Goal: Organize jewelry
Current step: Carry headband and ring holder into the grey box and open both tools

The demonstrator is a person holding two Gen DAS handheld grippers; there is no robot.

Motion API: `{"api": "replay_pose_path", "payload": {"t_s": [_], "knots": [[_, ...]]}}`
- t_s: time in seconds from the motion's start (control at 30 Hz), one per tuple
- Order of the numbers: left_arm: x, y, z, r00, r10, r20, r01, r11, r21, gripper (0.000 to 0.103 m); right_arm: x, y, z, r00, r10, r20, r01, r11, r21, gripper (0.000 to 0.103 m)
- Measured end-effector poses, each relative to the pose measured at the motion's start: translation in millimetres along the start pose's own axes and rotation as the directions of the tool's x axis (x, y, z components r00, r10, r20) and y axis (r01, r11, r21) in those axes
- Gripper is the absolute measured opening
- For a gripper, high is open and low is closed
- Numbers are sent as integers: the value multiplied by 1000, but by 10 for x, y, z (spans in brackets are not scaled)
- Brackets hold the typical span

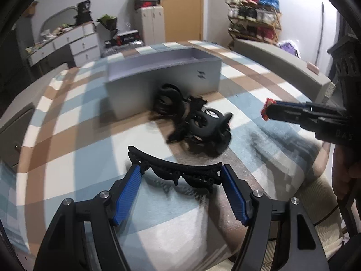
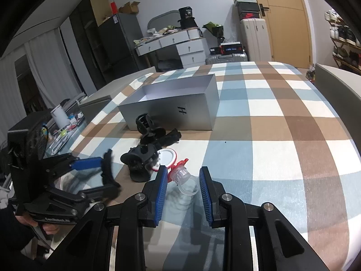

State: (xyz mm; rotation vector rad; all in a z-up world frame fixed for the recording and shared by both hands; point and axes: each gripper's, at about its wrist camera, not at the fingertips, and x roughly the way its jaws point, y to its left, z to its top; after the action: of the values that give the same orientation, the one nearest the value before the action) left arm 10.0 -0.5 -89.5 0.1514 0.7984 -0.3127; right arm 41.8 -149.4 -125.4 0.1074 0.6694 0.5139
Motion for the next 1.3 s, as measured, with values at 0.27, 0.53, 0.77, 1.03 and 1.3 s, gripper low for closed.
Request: {"api": "replay_pose_path", "payload": {"t_s": [0.27,0.53,0.77,1.03,1.3], "knots": [[-210,132,203,995,27,101,-21,998,-62,68,-55,55,106,1000,23,21,-23,1000,2,28],[-252,297,534,986,31,165,-17,996,-89,68,-95,183,387,996,60,62,-58,998,-37,28],[-142,514,789,980,12,199,14,991,-132,68,-10,232,739,988,109,111,-105,994,-39,28],[9,632,981,975,-31,220,68,984,-162,68,224,169,1147,980,155,127,-154,988,-15,28],[225,646,1114,976,-83,203,119,978,-169,68,533,142,1403,979,177,96,-176,984,-21,28]]}}
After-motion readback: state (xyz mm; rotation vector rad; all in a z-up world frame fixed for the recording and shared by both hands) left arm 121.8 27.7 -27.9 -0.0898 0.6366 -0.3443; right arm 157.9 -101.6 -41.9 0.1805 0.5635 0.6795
